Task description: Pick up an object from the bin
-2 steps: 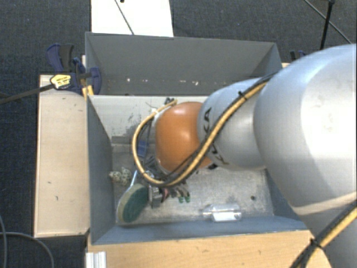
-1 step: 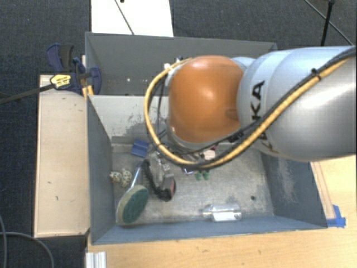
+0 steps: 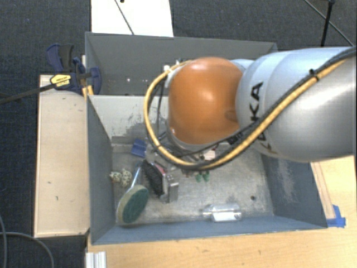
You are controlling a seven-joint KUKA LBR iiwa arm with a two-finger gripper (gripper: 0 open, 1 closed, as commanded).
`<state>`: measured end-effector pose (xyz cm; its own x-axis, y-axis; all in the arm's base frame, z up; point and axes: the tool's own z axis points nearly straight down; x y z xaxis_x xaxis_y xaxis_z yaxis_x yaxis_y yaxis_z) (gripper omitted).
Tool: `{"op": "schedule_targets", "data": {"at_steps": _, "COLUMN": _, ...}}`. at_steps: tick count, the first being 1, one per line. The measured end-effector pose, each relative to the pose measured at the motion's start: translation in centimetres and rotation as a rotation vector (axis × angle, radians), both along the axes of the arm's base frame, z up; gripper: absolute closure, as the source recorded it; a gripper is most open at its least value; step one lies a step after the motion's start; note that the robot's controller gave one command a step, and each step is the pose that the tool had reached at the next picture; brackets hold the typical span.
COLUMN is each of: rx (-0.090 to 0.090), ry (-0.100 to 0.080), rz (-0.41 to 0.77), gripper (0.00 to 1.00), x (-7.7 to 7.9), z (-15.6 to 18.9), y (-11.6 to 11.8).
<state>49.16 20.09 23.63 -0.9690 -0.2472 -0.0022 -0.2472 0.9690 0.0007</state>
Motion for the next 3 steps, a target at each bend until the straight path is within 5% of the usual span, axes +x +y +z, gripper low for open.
{"op": "schedule_targets", "data": {"at_steps": 1, "rx": -0.002, "ry": 0.007, "rz": 0.072, "gripper": 0.00, "x": 0.3, "z": -14.4, "y": 2.0}}
{"op": "schedule_targets", "data": {"at_steps": 2, "rx": 0.003, "ry": -0.004, "rz": 0.066, "gripper": 1.00, "x": 0.7, "z": -13.8, "y": 2.1}}
{"op": "schedule_targets", "data": {"at_steps": 3, "rx": 0.002, "ry": -0.010, "rz": 0.146, "gripper": 1.00, "x": 3.1, "z": 0.5, "y": 1.6}}
